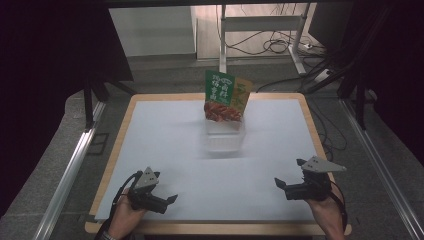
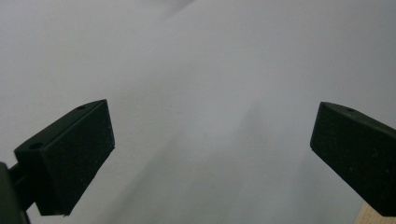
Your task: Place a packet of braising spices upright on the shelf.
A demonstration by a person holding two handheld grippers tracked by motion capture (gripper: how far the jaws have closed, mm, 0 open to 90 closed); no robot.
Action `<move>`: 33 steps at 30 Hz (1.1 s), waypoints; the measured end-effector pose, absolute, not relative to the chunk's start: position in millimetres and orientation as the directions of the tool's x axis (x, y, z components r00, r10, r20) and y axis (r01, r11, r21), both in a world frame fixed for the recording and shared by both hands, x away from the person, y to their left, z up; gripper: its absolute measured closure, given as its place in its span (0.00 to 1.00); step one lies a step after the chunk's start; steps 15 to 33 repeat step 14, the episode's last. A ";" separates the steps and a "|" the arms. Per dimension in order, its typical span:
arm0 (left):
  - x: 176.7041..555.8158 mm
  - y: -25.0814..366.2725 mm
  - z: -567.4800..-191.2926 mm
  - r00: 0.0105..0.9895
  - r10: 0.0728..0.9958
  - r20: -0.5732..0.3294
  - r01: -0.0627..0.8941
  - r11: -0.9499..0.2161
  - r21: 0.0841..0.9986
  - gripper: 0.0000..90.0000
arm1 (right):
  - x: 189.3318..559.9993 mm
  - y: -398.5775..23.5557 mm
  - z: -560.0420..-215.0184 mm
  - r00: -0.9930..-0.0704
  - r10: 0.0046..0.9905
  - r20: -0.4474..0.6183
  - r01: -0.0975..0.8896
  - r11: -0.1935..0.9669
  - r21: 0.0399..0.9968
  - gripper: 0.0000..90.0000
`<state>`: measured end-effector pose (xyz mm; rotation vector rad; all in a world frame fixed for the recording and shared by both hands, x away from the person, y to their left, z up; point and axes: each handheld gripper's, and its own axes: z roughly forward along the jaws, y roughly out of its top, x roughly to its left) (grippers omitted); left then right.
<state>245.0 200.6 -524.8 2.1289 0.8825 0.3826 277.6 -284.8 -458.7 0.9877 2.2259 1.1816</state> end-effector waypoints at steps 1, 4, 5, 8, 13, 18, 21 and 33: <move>245.0 200.5 -524.9 0.712 0.701 -0.019 0.465 -0.451 0.762 0.00 | 276.7 -286.5 -460.5 -0.649 0.759 -0.042 0.388 0.378 0.840 0.00; 244.9 200.2 -525.1 0.713 0.701 -0.015 0.465 -0.456 0.759 0.00 | 274.6 -291.7 -465.7 -0.645 0.764 -0.032 0.400 0.373 0.837 0.00; 244.9 200.1 -525.2 0.713 0.701 -0.015 0.465 -0.457 0.759 0.00 | 274.2 -293.5 -467.9 -0.640 0.768 -0.030 0.408 0.372 0.834 0.00; 245.0 200.0 -525.6 0.713 0.701 -0.014 0.466 -0.459 0.757 0.00 | 273.7 -298.7 -475.1 -0.630 0.776 -0.019 0.430 0.370 0.823 0.00; 245.4 199.2 -525.9 0.712 0.702 -0.010 0.466 -0.462 0.755 0.00 | 274.6 -301.5 -479.3 -0.625 0.781 -0.008 0.447 0.366 0.816 0.00; 245.4 199.1 -525.9 0.712 0.702 -0.009 0.466 -0.463 0.754 0.00 | 274.8 -301.5 -479.3 -0.627 0.779 -0.007 0.445 0.367 0.817 0.00; 245.4 199.1 -525.9 0.712 0.702 -0.009 0.466 -0.463 0.754 0.00 | 274.8 -301.5 -479.3 -0.627 0.779 -0.007 0.445 0.367 0.817 0.00; 245.4 199.1 -525.9 0.712 0.702 -0.009 0.466 -0.463 0.754 0.00 | 274.8 -301.5 -479.3 -0.627 0.779 -0.007 0.445 0.367 0.817 0.00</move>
